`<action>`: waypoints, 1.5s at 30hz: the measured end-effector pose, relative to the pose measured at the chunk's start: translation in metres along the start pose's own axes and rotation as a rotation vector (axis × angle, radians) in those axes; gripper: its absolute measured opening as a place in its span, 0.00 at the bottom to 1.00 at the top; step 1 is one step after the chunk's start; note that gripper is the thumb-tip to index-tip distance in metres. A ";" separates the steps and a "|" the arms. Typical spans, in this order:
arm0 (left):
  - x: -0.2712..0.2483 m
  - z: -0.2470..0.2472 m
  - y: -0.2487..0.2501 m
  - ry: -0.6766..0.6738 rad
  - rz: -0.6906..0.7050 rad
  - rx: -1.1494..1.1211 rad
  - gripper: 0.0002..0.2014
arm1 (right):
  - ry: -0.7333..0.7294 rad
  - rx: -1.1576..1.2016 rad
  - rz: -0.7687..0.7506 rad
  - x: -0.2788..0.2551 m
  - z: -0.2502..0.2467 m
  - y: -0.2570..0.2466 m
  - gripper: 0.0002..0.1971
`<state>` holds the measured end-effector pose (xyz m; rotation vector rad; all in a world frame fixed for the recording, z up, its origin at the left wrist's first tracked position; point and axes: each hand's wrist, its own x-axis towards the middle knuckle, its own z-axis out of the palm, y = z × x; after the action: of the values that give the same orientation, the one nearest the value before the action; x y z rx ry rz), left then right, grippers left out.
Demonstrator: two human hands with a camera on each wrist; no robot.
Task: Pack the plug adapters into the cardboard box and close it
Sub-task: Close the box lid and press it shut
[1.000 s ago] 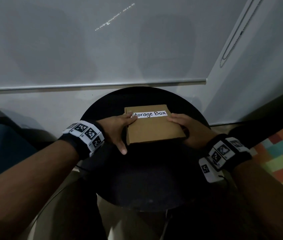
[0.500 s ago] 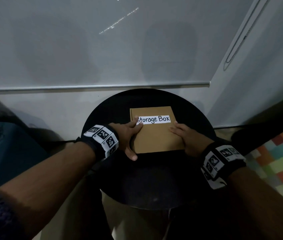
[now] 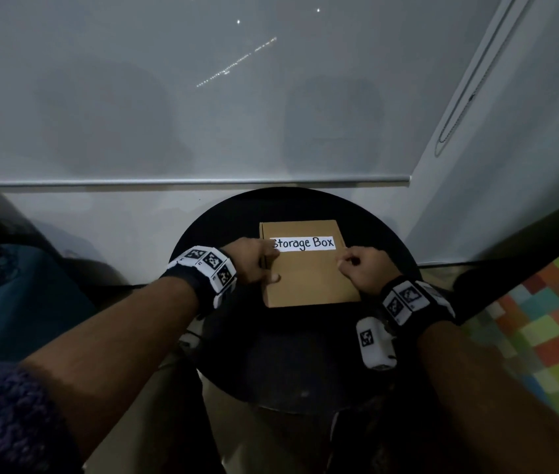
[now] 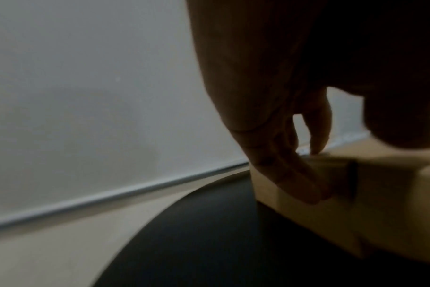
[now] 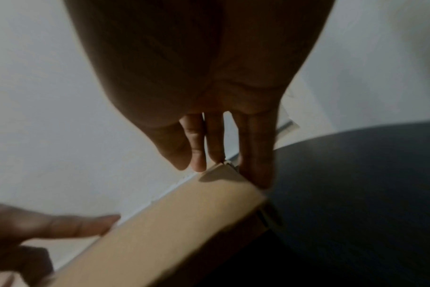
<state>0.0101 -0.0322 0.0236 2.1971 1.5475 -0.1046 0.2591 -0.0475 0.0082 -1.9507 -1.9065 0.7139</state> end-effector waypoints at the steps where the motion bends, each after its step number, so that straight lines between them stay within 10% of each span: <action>1: 0.000 -0.001 0.003 0.034 -0.029 -0.044 0.31 | 0.010 0.025 0.008 0.000 0.000 0.000 0.12; 21: 0.000 0.031 -0.003 0.239 -0.083 -0.336 0.22 | 0.029 0.093 -0.081 -0.005 0.012 0.020 0.17; 32: -0.003 0.027 0.001 0.047 0.005 -0.186 0.52 | 0.066 0.117 -0.085 -0.006 0.022 0.020 0.23; 45: -0.009 0.034 0.008 0.030 -0.023 -0.143 0.52 | -0.186 -0.274 -0.109 0.005 0.002 0.008 0.38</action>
<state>0.0205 -0.0554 -0.0016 2.0792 1.5468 0.0311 0.2643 -0.0429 0.0015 -1.9742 -2.3109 0.6513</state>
